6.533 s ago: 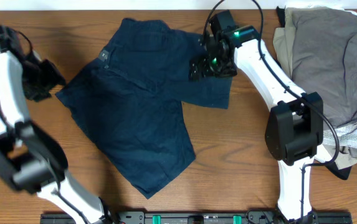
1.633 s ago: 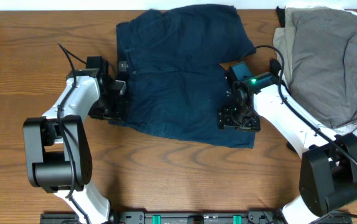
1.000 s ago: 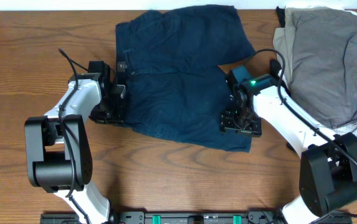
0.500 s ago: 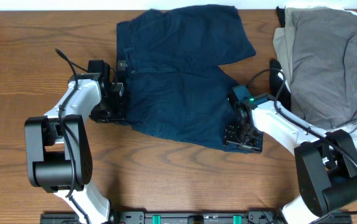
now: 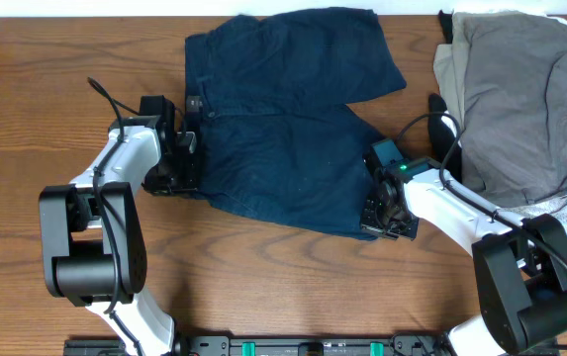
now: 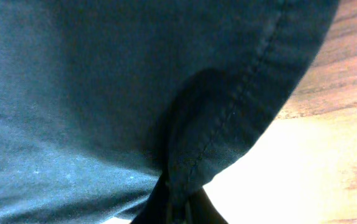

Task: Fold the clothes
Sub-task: 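Lift the hem with both grippers and fold it upward over the top, then lay the folded edge down with both grippers and release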

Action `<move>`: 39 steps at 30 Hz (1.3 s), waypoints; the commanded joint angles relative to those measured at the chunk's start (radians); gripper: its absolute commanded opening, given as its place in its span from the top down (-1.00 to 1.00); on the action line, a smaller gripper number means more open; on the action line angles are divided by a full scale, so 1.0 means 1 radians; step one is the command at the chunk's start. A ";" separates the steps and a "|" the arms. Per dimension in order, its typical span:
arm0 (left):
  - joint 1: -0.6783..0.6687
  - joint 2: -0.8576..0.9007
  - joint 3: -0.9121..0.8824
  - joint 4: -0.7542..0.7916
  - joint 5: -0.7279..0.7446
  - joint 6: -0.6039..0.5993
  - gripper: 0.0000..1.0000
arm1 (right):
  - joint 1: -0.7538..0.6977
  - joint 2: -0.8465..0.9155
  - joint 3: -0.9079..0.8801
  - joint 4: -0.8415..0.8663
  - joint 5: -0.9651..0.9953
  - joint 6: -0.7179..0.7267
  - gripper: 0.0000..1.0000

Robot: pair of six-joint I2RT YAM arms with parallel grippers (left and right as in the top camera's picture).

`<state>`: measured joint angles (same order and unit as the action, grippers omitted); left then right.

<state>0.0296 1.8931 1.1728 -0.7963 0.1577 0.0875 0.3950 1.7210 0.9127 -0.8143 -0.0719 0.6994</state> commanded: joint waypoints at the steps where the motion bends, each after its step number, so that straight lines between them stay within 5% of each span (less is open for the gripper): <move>1: 0.015 -0.014 0.023 -0.054 -0.002 -0.122 0.88 | -0.037 -0.002 -0.003 -0.032 0.011 0.002 0.97; 25: 0.048 -0.781 0.082 -0.312 -0.001 -0.180 0.88 | -0.376 -0.617 0.313 -0.344 0.000 -0.360 0.98; 32: 0.048 -0.937 0.082 -0.394 -0.001 -0.180 0.88 | -0.375 -0.684 0.432 -0.477 -0.026 -0.457 0.98; 39: 0.048 -0.953 0.079 -0.388 -0.002 -0.179 0.88 | -0.368 -0.618 0.431 -0.320 -0.062 -0.515 0.98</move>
<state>0.0563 0.9218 1.2362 -1.1957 0.2710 -0.0822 0.0509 1.0519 1.3289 -1.1652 -0.2367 0.2436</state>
